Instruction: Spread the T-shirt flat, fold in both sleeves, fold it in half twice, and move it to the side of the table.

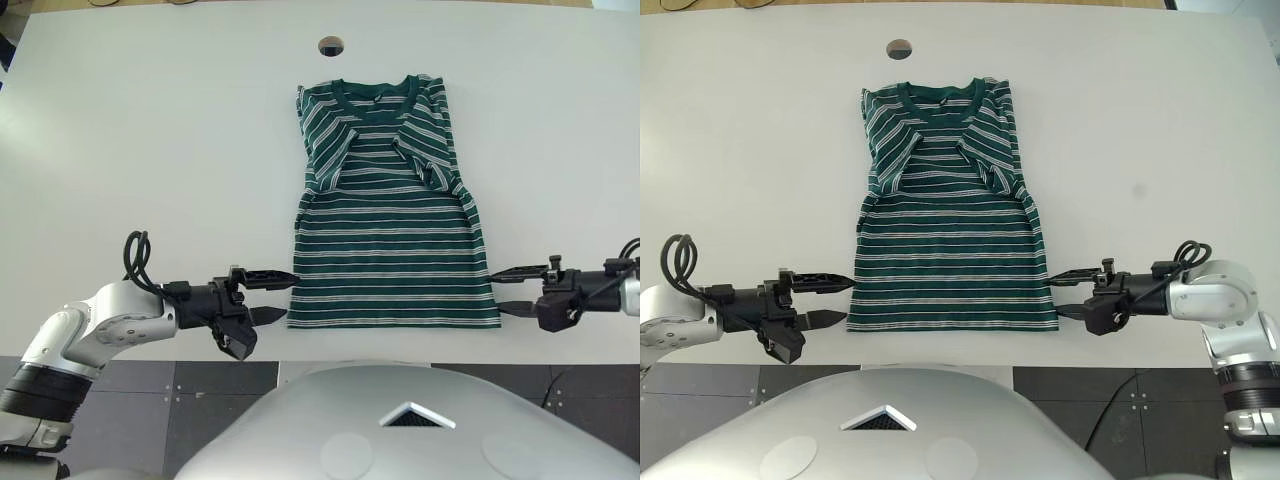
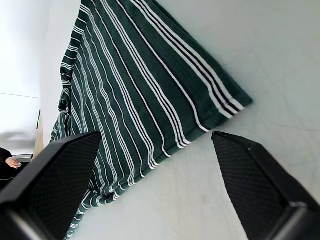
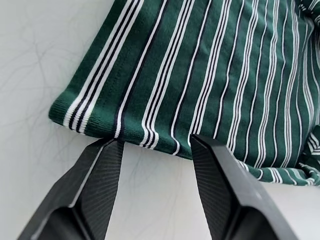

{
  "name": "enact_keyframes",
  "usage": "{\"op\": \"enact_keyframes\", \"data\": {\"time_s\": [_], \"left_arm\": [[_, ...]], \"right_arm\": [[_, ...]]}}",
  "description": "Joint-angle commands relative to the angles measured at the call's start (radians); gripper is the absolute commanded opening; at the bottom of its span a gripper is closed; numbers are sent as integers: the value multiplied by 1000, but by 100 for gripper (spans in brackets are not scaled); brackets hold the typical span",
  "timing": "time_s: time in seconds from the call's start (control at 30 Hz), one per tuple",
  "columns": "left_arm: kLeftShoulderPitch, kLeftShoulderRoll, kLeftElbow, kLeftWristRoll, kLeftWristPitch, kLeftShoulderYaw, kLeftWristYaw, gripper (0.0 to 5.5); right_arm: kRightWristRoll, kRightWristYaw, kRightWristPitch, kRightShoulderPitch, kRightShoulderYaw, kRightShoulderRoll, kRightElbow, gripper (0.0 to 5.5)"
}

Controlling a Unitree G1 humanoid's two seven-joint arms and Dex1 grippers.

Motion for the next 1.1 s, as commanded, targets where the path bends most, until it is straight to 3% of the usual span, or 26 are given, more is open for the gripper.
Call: {"op": "enact_keyframes", "data": {"time_s": [0.03,0.33,0.43,0.87,1.1], "left_arm": [[66,-9,29,159,65,-99,-65,414],[132,0,-143,128,182,-127,-85,414],[143,-3,-184,130,221,-124,-77,372],[173,-25,-285,176,368,-95,-66,157],[-59,-28,21,115,280,-136,-52,15]], "right_arm": [[-43,0,20,29,82,-14,25,242],[-2,-28,38,24,148,-34,12,242],[10,-27,43,22,166,-44,16,242],[30,-46,50,0,204,-54,31,11],[38,-49,56,-10,215,-60,32,10]]}}
